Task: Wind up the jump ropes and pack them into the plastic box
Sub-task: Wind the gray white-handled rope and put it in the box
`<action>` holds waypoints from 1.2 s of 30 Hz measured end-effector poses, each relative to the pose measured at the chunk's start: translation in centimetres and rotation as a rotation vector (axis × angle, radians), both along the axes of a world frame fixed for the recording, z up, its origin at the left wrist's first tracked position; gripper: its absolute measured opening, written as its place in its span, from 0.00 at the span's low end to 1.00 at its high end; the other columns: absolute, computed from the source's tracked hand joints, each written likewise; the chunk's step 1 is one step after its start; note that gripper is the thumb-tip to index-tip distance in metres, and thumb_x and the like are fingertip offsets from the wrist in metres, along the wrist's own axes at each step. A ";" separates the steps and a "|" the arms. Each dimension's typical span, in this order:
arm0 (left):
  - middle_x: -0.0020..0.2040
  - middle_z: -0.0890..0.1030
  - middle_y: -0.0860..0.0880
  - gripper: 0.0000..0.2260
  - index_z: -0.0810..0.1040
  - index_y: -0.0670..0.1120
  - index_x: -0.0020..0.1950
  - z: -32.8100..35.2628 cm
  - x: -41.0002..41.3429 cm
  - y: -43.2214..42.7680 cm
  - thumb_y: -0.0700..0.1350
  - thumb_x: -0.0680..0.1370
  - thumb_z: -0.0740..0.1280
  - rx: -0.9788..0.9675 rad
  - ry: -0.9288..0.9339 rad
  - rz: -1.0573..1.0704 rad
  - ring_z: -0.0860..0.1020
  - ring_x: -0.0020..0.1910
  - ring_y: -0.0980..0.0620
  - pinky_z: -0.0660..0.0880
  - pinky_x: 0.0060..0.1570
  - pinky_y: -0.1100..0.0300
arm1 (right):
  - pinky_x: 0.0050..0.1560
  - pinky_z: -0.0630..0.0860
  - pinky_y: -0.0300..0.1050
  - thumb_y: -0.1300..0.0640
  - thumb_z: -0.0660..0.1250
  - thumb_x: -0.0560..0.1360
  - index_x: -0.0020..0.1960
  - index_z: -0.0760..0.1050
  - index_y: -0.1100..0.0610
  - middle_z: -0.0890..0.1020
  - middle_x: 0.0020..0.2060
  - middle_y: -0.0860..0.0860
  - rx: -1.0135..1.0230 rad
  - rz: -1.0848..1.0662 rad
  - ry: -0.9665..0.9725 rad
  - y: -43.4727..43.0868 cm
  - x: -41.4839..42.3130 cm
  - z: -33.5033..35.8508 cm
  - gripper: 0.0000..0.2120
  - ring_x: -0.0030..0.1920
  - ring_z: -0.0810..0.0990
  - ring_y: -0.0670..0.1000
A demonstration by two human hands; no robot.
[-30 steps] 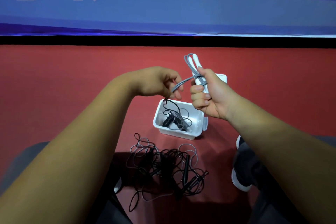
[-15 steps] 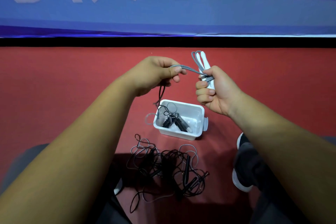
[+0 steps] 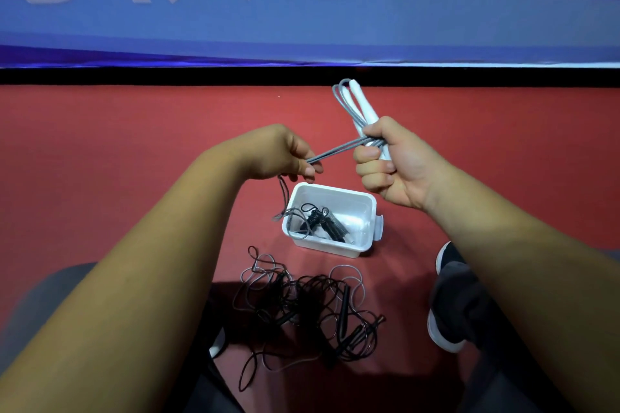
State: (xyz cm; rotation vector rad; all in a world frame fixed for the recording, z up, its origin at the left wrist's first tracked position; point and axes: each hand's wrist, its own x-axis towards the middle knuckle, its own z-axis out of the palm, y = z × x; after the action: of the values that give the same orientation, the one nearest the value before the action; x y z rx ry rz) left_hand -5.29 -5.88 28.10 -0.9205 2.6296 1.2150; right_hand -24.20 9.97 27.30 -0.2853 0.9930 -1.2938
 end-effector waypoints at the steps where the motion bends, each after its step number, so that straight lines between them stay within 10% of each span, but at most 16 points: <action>1: 0.44 0.88 0.54 0.07 0.88 0.51 0.55 -0.3 0.0 -0.1 0.45 0.78 0.76 -0.031 -0.004 0.018 0.82 0.41 0.58 0.78 0.52 0.59 | 0.22 0.50 0.36 0.54 0.61 0.81 0.47 0.64 0.51 0.62 0.33 0.46 -0.005 0.041 0.013 0.1 0.2 0.0 0.07 0.26 0.52 0.43; 8: 0.41 0.88 0.48 0.03 0.88 0.47 0.50 -1.6 -0.3 0.2 0.45 0.78 0.76 -0.030 0.086 0.102 0.81 0.37 0.56 0.80 0.49 0.57 | 0.23 0.50 0.35 0.54 0.61 0.78 0.43 0.65 0.54 0.63 0.30 0.46 -0.017 0.419 0.035 1.2 0.7 0.0 0.07 0.25 0.52 0.43; 16: 0.46 0.86 0.38 0.09 0.83 0.34 0.53 -0.1 -0.1 1.5 0.27 0.77 0.65 0.219 0.338 0.115 0.83 0.42 0.50 0.81 0.45 0.57 | 0.23 0.53 0.36 0.53 0.72 0.74 0.74 0.77 0.52 0.64 0.28 0.46 -0.034 0.790 -0.179 1.8 0.5 -1.5 0.27 0.24 0.55 0.43; 20: 0.49 0.86 0.38 0.08 0.85 0.37 0.55 0.4 0.0 1.4 0.31 0.78 0.70 0.299 0.354 0.041 0.83 0.44 0.48 0.80 0.45 0.57 | 0.25 0.52 0.36 0.53 0.63 0.78 0.63 0.84 0.44 0.63 0.28 0.45 -0.038 0.986 -0.113 1.9 1.0 -1.4 0.17 0.24 0.55 0.43; 27: 0.50 0.86 0.37 0.07 0.85 0.38 0.50 1.3 -0.9 2.2 0.30 0.74 0.75 0.263 0.332 -0.011 0.83 0.50 0.45 0.80 0.59 0.49 | 0.23 0.52 0.35 0.60 0.69 0.75 0.48 0.73 0.52 0.67 0.31 0.47 0.146 0.999 -0.067 2.1 1.8 -2.3 0.06 0.23 0.56 0.42; 36: 0.43 0.87 0.47 0.09 0.87 0.42 0.47 3.2 -1.5 2.9 0.30 0.72 0.74 0.063 0.296 -0.030 0.82 0.41 0.56 0.78 0.45 0.62 | 0.20 0.53 0.33 0.62 0.61 0.81 0.50 0.67 0.55 0.72 0.38 0.50 0.302 0.683 0.178 1.6 1.8 -3.2 0.04 0.23 0.59 0.41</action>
State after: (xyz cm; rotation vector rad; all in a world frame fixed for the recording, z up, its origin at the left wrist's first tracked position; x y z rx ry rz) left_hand -6.79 -2.99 31.30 -0.7374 2.7916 1.5224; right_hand -22.36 11.57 24.07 -0.4613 1.0958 -0.4983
